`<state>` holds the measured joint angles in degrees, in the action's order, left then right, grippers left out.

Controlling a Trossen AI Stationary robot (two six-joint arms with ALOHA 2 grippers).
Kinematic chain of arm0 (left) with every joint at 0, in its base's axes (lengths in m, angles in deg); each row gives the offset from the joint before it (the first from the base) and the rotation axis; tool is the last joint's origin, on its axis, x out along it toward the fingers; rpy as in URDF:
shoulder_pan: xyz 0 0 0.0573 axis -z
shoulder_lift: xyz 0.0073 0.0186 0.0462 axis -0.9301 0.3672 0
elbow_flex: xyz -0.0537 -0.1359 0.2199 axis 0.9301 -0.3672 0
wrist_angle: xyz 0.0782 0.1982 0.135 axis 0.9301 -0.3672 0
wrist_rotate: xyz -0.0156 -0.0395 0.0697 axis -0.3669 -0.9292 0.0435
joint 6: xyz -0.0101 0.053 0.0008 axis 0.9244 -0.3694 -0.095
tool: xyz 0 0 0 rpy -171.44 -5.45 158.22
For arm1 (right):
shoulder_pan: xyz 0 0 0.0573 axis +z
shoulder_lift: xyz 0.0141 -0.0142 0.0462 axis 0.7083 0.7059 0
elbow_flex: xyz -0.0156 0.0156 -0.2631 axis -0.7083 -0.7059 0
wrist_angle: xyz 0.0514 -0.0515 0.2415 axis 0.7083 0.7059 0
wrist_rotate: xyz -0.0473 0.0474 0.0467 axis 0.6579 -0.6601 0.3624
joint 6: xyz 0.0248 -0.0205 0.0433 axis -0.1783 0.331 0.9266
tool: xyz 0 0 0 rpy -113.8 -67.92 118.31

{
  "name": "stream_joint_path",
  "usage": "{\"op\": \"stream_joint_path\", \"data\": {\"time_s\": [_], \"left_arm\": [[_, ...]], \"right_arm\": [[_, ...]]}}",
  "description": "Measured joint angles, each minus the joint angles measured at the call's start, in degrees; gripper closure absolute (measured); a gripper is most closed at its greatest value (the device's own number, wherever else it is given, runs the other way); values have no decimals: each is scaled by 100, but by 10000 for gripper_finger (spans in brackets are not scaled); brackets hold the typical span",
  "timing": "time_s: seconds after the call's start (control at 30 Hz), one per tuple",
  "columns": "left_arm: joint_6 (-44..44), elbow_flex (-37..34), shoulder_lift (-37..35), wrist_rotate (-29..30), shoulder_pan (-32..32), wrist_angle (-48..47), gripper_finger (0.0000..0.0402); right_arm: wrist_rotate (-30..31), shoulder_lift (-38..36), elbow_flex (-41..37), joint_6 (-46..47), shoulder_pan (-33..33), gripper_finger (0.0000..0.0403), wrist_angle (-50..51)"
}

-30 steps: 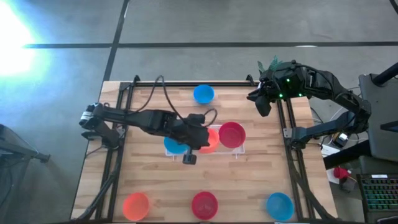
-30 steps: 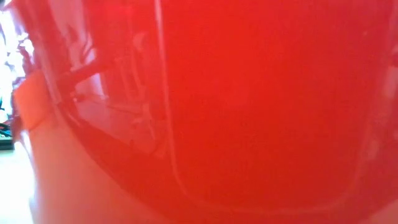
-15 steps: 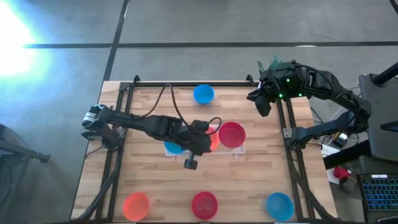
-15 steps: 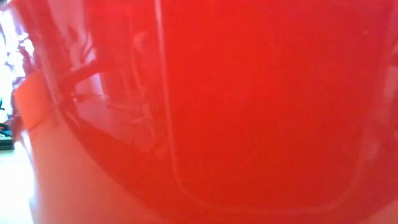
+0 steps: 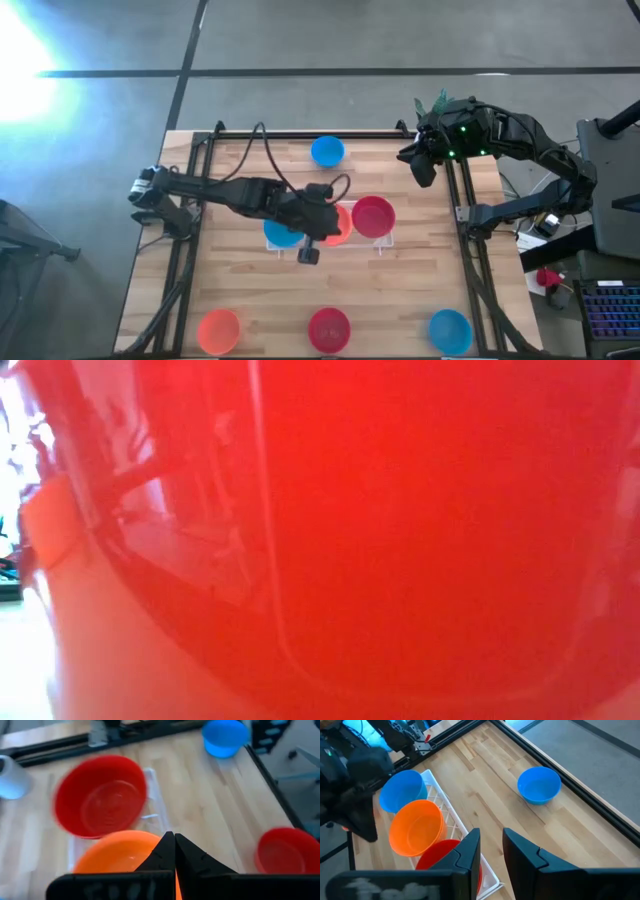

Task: Pick & Place Mini bowls
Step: Stack the top blue bowl on the blue bowl on the shelf

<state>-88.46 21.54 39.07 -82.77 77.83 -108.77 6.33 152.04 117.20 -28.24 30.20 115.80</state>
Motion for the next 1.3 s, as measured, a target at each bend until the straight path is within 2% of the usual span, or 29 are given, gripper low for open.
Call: {"op": "stream_joint_path", "data": {"time_s": [0.2, 0.3, 0.53, 0.63, 0.77, 0.93, 1.3], "left_arm": [[250, 79, -300, 808, -177, -17, 401], [584, 79, -480, 1022, -427, -168, 401], [1250, 79, -756, 1035, -1406, -669, 402], [1268, 67, -752, 1033, -1887, -888, 402], [1270, 26, -640, 978, -2399, -848, 402], [1590, -28, -422, 977, -2987, -756, 402], [2226, -26, 27, 970, -3602, -613, 399]], "right_arm": [[0, -2, -3, 4, 0, 323, 0], [0, 0, -7, 139, 0, 323, 0], [26, 0, -8, 367, 0, 323, 5], [283, 0, -9, 490, 0, 323, 7], [630, 0, -11, 683, -2, 323, 40], [744, -2, -11, 623, -2, 323, 42], [754, -2, -13, 197, -2, 323, 44]]}}
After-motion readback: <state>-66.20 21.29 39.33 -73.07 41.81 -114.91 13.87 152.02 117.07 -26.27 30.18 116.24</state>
